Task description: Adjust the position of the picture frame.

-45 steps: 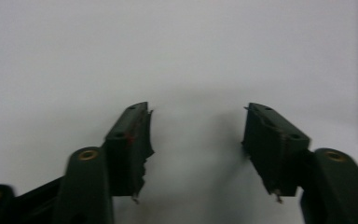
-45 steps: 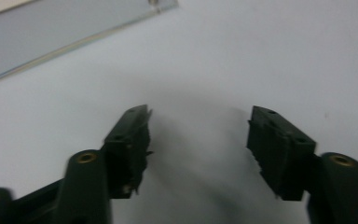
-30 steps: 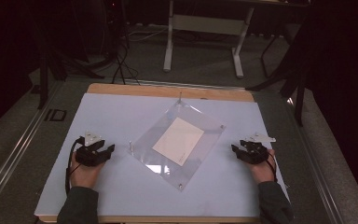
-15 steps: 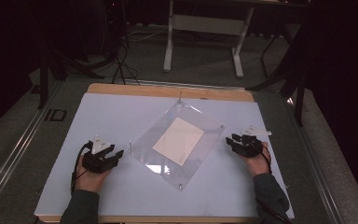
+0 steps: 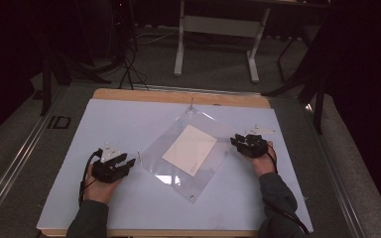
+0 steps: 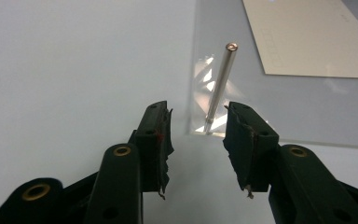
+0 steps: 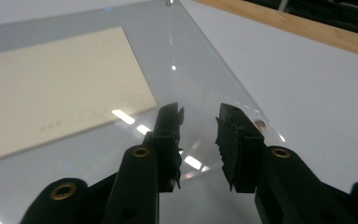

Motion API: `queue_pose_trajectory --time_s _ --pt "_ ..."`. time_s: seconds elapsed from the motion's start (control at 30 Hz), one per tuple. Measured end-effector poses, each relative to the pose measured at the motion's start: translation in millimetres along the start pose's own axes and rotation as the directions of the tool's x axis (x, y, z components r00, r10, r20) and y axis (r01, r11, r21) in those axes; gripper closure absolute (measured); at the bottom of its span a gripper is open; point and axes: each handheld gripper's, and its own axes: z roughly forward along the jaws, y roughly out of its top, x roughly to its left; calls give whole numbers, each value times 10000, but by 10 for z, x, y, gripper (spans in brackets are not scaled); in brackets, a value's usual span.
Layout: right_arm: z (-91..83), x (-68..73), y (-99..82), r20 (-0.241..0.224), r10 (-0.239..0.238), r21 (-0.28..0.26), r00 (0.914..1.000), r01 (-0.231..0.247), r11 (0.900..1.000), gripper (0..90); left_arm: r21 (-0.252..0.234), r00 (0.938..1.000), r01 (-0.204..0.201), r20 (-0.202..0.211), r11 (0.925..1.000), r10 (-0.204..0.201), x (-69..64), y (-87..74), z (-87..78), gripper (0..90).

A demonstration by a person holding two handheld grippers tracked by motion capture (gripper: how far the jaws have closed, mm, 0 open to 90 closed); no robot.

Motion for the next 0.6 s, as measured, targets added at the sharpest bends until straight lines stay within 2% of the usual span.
queue_pose_trajectory --time_s 0.13,0.27,0.6 --pt "63 12 50 -182 52 -206 9998 -56 9998 705 -8 9999 -108 93 9999 108 -23 20 30 611" --pt "198 66 156 -361 7 -392 9993 -21 9992 741 0 9995 -217 211 9998 217 -56 49 91 631" --pt "510 167 387 -582 -68 -391 9983 45 9992 746 51 9997 -169 201 9998 168 -65 58 165 643"
